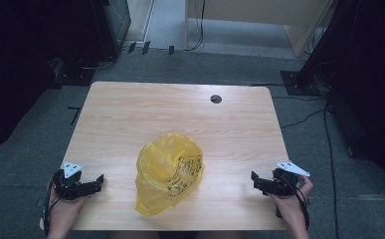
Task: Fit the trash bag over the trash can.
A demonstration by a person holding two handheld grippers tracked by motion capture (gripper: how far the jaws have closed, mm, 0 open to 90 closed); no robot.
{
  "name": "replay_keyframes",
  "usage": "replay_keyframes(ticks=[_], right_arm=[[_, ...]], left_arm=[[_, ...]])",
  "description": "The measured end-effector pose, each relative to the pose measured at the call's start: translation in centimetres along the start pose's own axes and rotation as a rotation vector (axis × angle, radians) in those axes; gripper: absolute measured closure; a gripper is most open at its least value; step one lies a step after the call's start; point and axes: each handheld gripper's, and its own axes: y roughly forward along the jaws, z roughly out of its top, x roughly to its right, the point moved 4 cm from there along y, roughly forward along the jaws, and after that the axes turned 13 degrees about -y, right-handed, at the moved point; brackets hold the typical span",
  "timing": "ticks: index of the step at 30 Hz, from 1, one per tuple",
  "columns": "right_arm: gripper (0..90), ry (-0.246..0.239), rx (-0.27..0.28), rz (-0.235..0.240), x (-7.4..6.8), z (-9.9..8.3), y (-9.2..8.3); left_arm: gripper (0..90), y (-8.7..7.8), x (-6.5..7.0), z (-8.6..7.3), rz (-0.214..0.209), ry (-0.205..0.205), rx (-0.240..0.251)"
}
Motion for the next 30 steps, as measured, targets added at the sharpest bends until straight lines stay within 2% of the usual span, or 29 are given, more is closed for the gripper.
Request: replay_keyframes(ticks=[7, 16, 26, 30], right_arm=[[0.0, 0.001, -0.035, -0.017, 1.0, -1.6, 0.2], [0.0, 0.000, -0.060, -0.031, 1.7, -2.7, 0.3], [0.0, -0.043, -0.091, -0.063, 1.9, -3.7, 0.5], [0.0, -0.065, -0.065, -0.079, 1.8, -4.0, 0.5]], left_arm=[[1.0, 0.0, 0.0, 0.0, 0.000, 0.000, 0.000], [1.0, 0.0, 0.0, 0.0, 0.000, 0.000, 0.000], [1.0, 0.0, 0.0, 0.0, 0.000, 0.000, 0.000], [1.0, 0.0, 0.0, 0.0, 0.000, 0.000, 0.000]])
